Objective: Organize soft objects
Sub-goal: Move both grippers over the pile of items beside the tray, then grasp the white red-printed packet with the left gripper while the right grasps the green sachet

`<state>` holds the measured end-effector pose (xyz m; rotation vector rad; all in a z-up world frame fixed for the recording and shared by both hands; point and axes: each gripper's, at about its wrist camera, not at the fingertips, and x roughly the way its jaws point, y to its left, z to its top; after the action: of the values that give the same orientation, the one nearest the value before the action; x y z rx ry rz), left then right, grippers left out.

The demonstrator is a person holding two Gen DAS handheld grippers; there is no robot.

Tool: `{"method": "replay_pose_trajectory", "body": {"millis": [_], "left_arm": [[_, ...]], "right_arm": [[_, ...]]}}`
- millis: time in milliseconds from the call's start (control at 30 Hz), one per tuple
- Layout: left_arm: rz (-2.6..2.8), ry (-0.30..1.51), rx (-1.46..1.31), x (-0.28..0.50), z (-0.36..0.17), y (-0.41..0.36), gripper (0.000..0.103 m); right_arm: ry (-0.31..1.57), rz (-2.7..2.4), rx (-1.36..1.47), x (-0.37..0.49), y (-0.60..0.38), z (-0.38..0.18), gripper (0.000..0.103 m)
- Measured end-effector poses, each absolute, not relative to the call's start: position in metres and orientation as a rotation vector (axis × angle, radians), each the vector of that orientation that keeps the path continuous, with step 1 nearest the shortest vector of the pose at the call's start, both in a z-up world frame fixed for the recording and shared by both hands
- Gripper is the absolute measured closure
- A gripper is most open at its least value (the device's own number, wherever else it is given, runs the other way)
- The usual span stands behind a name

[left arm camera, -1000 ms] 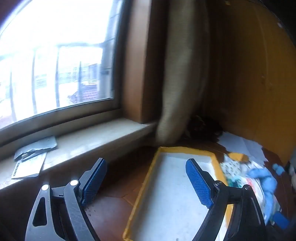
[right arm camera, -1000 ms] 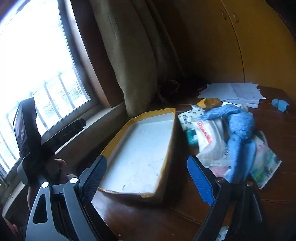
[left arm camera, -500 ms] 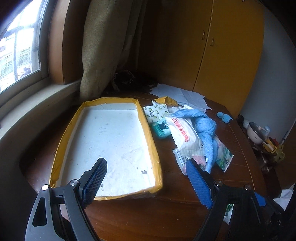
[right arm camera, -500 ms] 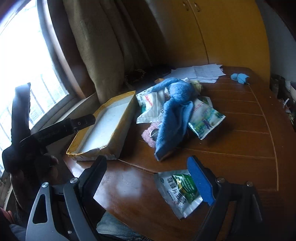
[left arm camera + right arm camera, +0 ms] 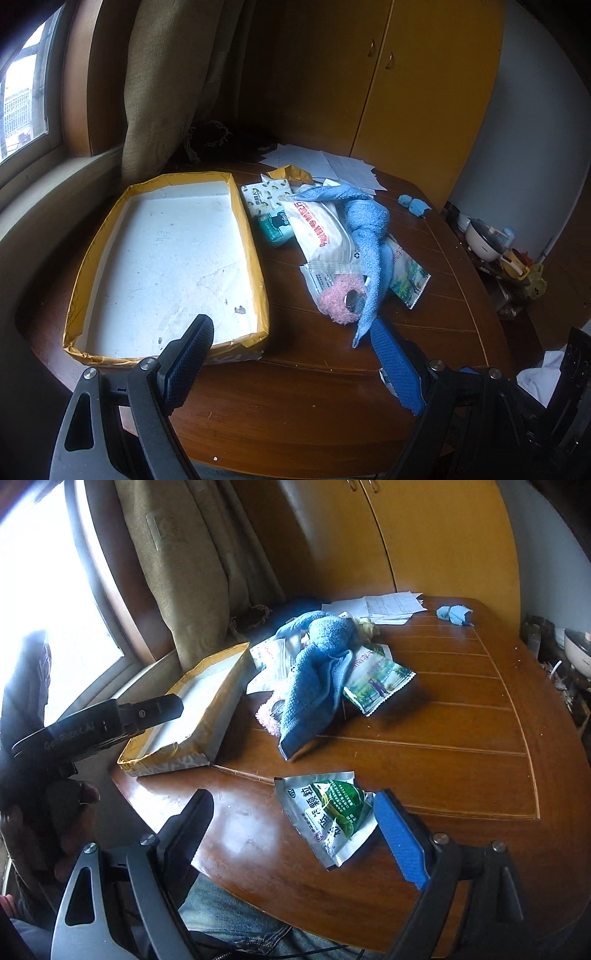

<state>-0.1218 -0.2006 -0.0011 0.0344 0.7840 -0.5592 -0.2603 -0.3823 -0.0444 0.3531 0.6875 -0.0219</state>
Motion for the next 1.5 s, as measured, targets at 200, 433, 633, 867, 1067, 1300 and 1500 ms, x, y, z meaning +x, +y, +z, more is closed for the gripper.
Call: {"method": "replay_pose_trajectory", "body": {"millis": [200,433,633,867,1067,1300,1500], "left_arm": [[-0.564,0.790,0.063,-0.117,-0.003,-0.211,0.014],[-0.591,0.838,0.056,-0.104,-0.015,-0.221,0.014],[-0.594,0.867,0.037,-0.091,-0.018,-0.225,0.014],[-0.596,0.899,0.032,-0.074,-0.017,-0.233,0.014],[-0.622,0.942,0.006,-0.043,-0.011,-0.249,0.014],[-0.632,1.023,0.028,-0.002,-0.018,-0.288,0.014],[-0.625,1.090,0.053,0.020,-0.034,-0.312,0.019]], "right_arm": [[0.704,0.007,0.379,-0.254,-0.392,-0.048,0.015],[0.727,0.020,0.333,-0.243,-0.399,-0.054,0.015],[0.738,0.032,0.303,-0.231,-0.402,-0.058,0.015],[0.798,0.026,0.249,-0.220,-0.402,-0.074,0.032],[0.814,0.032,0.267,-0.217,-0.406,-0.084,0.057],[0.792,0.051,0.255,-0.216,-0.406,-0.083,0.079],[0.809,0.096,0.285,-0.220,-0.411,-0.082,0.059]]}}
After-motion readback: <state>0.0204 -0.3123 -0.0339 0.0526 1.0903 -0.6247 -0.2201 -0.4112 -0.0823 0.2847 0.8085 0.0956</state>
